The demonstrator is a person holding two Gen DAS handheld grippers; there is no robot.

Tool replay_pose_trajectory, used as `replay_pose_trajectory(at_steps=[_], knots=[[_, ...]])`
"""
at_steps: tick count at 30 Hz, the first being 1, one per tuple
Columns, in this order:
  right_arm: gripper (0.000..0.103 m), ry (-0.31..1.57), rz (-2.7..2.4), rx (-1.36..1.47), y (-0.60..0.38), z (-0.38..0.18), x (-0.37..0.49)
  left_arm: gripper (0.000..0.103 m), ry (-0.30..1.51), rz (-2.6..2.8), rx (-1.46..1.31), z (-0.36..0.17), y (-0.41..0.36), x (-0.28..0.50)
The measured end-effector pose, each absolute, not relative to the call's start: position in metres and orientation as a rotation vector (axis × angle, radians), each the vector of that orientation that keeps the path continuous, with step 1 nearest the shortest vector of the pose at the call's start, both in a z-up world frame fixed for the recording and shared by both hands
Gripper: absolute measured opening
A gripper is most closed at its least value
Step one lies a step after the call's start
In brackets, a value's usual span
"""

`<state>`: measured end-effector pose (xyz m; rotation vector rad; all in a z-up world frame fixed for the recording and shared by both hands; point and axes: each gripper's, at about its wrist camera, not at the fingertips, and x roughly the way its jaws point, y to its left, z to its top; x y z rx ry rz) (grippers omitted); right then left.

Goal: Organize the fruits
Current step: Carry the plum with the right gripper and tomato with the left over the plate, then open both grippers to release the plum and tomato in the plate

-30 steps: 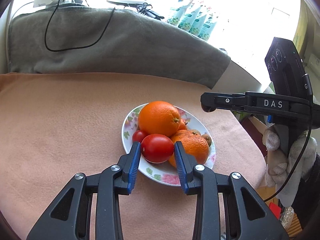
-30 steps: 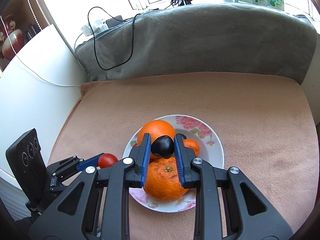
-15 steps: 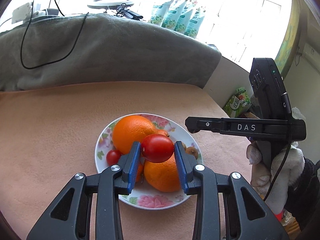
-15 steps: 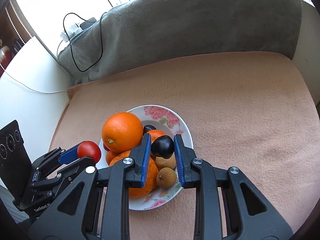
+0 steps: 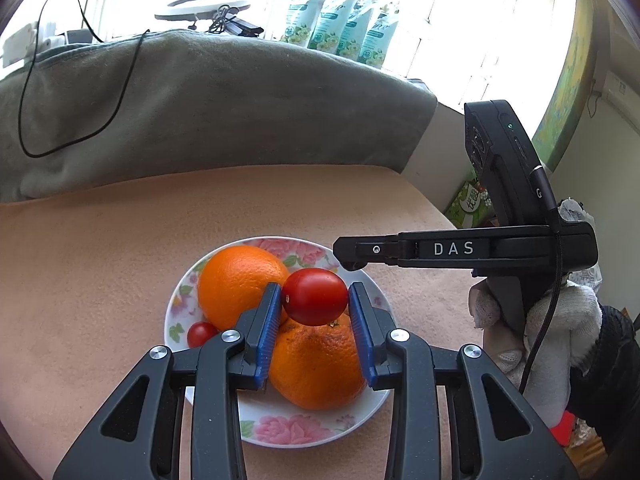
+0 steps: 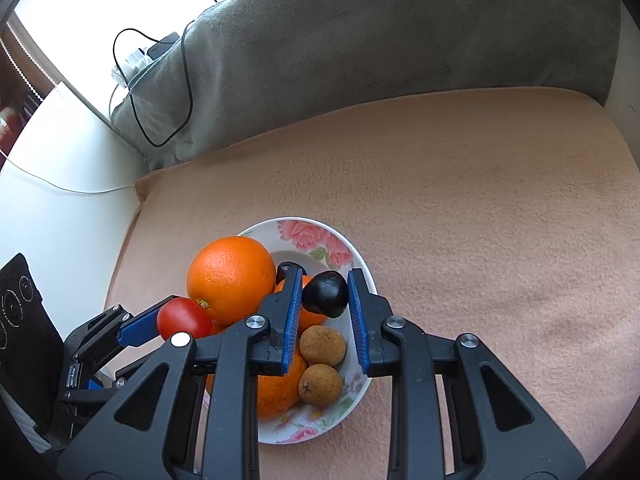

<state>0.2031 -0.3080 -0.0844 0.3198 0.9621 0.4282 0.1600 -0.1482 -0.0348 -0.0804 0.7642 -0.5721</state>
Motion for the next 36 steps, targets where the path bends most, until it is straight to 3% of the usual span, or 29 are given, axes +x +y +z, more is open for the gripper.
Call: replay_pose_trajectory(at_steps=[11,13,15,20,23,36], knots=[[0.026,0.981,0.445,0.341,-0.308,-0.088,0.209,0.035,0.769,-0.571,-0.081,-0.039,-0.151,0.160],[0.039,0.980,0.453,0.348,-0.309,-0.089,0.209,0.044,0.764,-0.572,-0.081,-0.038,-0.151,0.159],[0.046,0.977,0.455,0.350,-0.309,-0.088,0.209,0.044,0.764,-0.573,-0.079,-0.038,-0.152,0.159],[0.048,0.965,0.456,0.358,-0.308,-0.084,0.208,0.044,0.764,-0.573,-0.078,-0.039,-0.151,0.159],[0.063,0.954,0.442,0.362,-0.309,-0.080,0.207,0.044,0.764,-0.573,-0.078,-0.039,-0.151,0.158],[0.064,0.940,0.425,0.376,-0.316,-0.074,0.201,0.052,0.757,-0.566,-0.075,-0.039,-0.151,0.152]])
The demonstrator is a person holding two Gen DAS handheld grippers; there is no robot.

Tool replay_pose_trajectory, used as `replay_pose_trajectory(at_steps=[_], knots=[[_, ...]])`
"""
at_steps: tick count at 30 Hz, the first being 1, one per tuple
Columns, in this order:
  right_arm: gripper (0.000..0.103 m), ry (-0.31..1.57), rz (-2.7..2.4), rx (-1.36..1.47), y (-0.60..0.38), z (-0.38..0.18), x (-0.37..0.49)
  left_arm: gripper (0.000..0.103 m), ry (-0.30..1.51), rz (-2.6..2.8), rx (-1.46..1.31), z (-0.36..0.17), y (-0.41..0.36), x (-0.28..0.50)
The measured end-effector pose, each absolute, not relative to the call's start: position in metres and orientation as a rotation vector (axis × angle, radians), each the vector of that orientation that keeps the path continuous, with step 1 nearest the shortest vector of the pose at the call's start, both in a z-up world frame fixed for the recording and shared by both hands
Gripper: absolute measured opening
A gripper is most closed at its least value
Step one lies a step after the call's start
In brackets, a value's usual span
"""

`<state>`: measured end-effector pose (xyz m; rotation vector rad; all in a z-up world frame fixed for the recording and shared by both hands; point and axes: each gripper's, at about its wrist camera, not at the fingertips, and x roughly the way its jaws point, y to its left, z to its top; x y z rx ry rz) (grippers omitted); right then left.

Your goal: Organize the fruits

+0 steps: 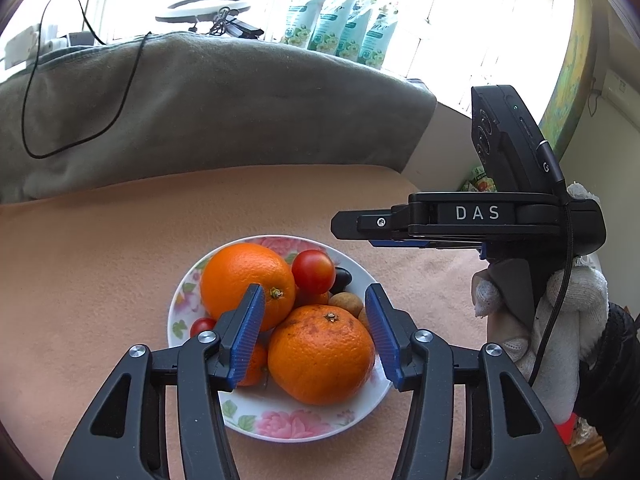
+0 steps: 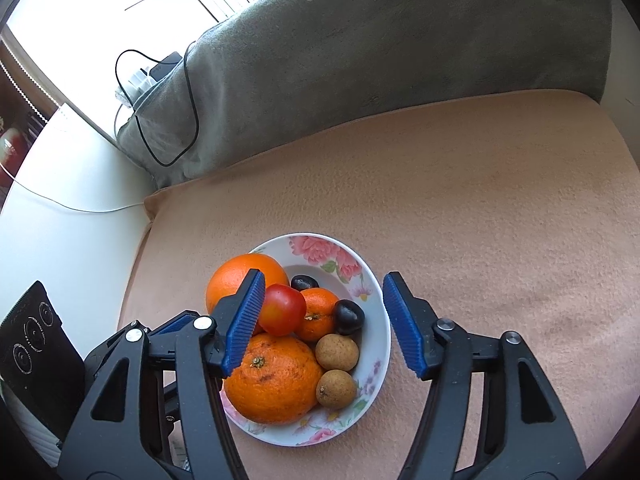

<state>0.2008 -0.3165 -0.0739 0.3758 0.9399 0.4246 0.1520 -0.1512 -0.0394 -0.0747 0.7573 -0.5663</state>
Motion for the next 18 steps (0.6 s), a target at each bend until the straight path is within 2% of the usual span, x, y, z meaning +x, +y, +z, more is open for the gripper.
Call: replay_pose_trajectory(at_steps=[4,9,12,16,17,18], knots=[[0.064,0.940,0.423,0.373,-0.316,-0.073,0.200,0.057,0.751,-0.563,-0.073,-0.037,-0.151,0.151],[0.064,0.931,0.422,0.359,-0.313,-0.071,0.193,0.058,0.747,-0.555,-0.072,-0.036,-0.148,0.149],[0.064,0.919,0.416,0.345,-0.312,-0.068,0.187,0.064,0.746,-0.545,-0.073,-0.036,-0.145,0.146],[0.065,0.892,0.398,0.326,-0.311,-0.064,0.176,0.065,0.751,-0.524,-0.073,-0.035,-0.138,0.141],[0.066,0.884,0.394,0.322,-0.311,-0.063,0.173,0.068,0.750,-0.515,-0.071,-0.035,-0.136,0.140],[0.071,0.874,0.388,0.314,-0.310,-0.061,0.169,0.070,0.748,-0.508,-0.070,-0.035,-0.134,0.138]])
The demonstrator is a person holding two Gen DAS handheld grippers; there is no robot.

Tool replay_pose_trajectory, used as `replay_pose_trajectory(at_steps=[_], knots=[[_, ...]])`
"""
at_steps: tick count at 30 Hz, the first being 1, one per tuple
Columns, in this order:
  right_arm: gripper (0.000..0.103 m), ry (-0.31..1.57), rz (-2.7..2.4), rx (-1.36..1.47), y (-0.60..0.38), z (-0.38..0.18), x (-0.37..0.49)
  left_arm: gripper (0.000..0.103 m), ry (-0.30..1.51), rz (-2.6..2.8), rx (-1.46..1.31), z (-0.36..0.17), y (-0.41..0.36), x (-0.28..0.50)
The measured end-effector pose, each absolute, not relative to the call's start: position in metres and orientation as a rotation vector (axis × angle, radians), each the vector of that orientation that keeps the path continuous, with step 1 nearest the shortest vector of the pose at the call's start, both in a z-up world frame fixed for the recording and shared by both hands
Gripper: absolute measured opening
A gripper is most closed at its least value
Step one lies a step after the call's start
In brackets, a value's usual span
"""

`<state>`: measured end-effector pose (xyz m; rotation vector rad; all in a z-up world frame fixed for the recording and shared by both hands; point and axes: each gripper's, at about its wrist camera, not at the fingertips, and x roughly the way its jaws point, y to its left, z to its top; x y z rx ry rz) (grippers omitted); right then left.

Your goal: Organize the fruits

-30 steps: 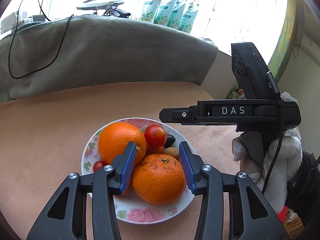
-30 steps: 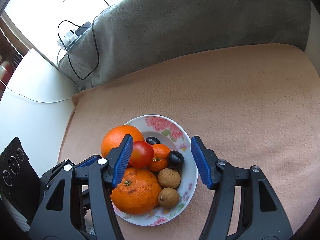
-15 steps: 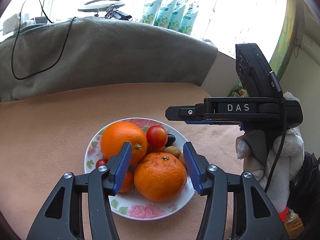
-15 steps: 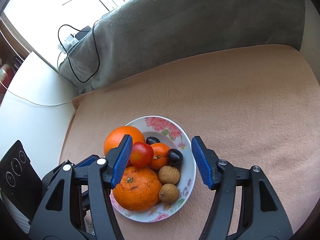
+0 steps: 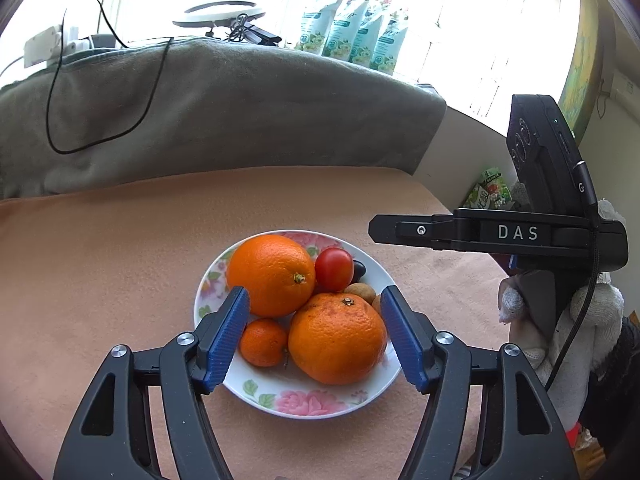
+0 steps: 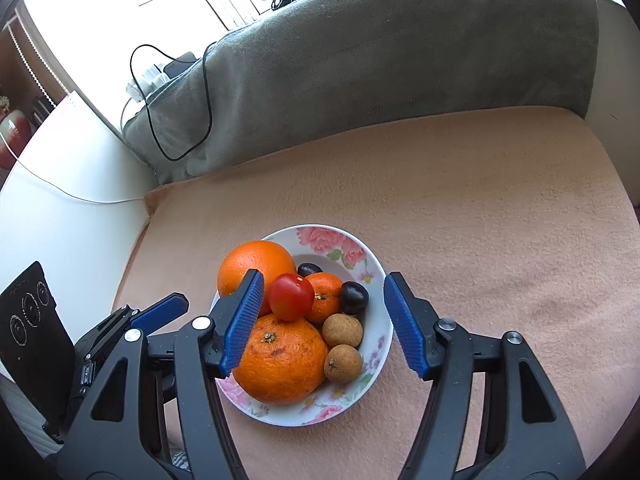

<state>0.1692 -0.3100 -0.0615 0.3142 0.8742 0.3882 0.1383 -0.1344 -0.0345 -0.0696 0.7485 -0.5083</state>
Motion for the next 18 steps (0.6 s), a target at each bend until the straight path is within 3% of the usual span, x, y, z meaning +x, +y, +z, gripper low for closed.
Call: replay_pose_trajectory(at_steps=[1,12,18], knots=[[0.077,0.860,0.381,0.305,-0.310,-0.060,0.165,0.070,0.746,-0.502,-0.068,-0.034,-0.132,0.137],[0.078,0.750,0.277,0.202,-0.306,-0.047,0.115,0.071,0.744,-0.424,-0.064,-0.034,-0.105,0.118],[0.088,0.705,0.214,0.128,-0.301,-0.045,0.088,0.071,0.752,-0.397,-0.054,-0.034,-0.098,0.107]])
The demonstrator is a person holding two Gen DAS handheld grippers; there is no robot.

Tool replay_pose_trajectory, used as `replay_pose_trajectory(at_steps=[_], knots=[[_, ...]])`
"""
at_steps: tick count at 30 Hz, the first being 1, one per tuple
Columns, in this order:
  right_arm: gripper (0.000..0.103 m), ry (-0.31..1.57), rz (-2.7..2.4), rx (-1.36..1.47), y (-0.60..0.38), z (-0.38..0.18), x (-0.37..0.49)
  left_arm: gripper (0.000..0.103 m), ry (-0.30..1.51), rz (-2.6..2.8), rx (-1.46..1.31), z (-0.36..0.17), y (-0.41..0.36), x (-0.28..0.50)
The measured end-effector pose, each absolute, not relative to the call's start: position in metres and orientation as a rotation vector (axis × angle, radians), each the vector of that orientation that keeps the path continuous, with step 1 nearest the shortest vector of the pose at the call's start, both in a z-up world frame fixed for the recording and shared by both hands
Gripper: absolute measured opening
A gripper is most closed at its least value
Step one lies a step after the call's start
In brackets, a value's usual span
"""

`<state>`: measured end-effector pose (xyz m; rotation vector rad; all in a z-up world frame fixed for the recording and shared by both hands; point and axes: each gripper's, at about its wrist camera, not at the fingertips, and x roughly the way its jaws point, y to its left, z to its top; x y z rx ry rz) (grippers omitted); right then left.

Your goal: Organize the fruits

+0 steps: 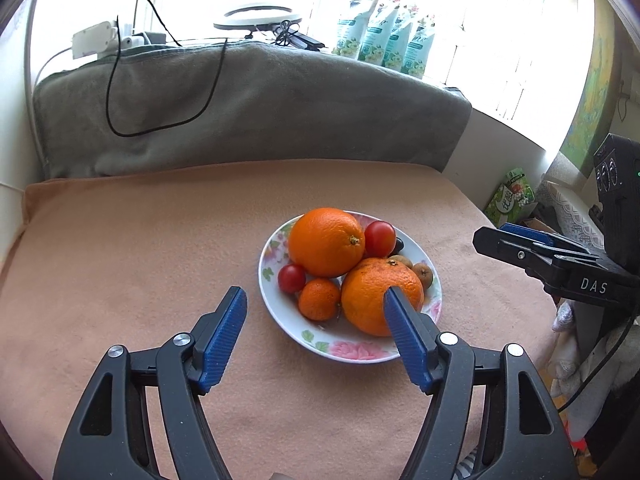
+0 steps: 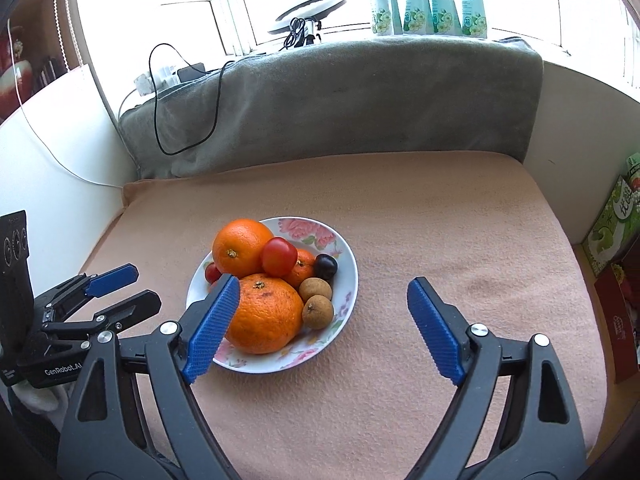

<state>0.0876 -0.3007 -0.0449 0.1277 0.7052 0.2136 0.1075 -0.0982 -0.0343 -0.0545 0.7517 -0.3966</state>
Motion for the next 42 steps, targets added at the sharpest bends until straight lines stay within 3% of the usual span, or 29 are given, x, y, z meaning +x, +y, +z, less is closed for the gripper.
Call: replay_pose_trajectory(at_steps=[42], knots=[[0.088,0.672,0.080,0.061,-0.291,-0.051,0.055,0.072,0.762,-0.294,-0.047,-0.038,-0.074,0.083]])
